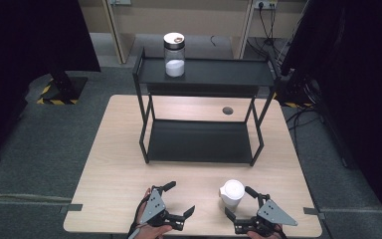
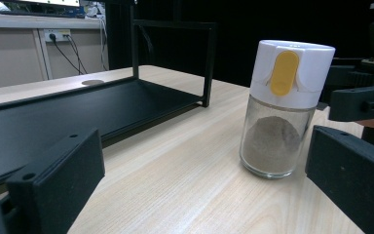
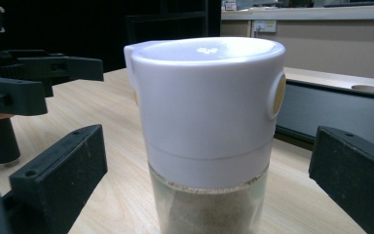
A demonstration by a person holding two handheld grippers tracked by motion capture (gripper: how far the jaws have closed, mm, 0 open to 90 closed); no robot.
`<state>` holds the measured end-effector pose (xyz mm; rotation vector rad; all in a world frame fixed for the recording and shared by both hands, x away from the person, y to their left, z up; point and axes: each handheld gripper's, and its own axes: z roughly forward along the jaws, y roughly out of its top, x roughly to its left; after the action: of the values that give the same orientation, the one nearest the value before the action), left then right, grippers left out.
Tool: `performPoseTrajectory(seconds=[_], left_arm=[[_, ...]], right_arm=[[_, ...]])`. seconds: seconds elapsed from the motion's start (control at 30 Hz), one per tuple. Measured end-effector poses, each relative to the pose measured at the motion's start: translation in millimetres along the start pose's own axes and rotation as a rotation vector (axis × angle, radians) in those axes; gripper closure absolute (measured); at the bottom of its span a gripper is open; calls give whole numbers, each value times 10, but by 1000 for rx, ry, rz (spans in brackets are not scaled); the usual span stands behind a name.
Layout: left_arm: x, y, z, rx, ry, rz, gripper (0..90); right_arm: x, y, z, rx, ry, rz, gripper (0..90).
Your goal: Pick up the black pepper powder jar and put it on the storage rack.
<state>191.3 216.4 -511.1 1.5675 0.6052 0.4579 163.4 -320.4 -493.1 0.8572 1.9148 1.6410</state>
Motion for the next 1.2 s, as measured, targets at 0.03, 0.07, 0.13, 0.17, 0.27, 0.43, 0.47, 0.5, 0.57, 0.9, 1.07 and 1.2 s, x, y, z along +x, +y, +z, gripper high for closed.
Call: performPoseTrajectory(seconds=[0.03, 0.07, 0.13, 0.17, 0.27, 0.43, 0.47, 0.5, 0.57, 0.9, 1.07, 1.2], left_arm=[[0, 0, -2, 0, 0, 0, 1], [0, 0, -4, 0, 1, 1, 1], [1, -2, -8, -1, 3, -1, 1], [2, -2, -10, -1, 5, -1, 1], [7, -4, -10, -2, 5, -7, 1], [3, 1, -8, 2, -1, -4, 1], [4, -1, -7, 2, -1, -5, 1], [5, -2, -6, 2, 0, -7, 1], [6, -2, -7, 2, 1, -8, 1], [9, -1, -13, 1, 3, -9, 1], [11, -2, -13, 1, 3, -8, 1], [13, -4, -14, 0, 6, -11, 1]], right_arm=[[-6, -1, 16, -1, 1, -4, 10], [-7, 7, 28, 5, 1, -2, 12], [-12, 10, 56, 8, 1, -8, 18], [-14, 13, 67, 11, 2, -9, 22], [-22, 19, 98, 15, 4, -14, 48], [-26, 37, 157, 37, 13, -26, 119], [-26, 40, 161, 37, 13, -31, 142], [-25, 42, 167, 38, 12, -36, 158], [-23, 51, 185, 47, 11, -42, 185], [-19, 70, 205, 67, 6, -57, 303], [4, 83, 197, 70, 1, -62, 306], [28, 103, 187, 67, 7, -76, 306]])
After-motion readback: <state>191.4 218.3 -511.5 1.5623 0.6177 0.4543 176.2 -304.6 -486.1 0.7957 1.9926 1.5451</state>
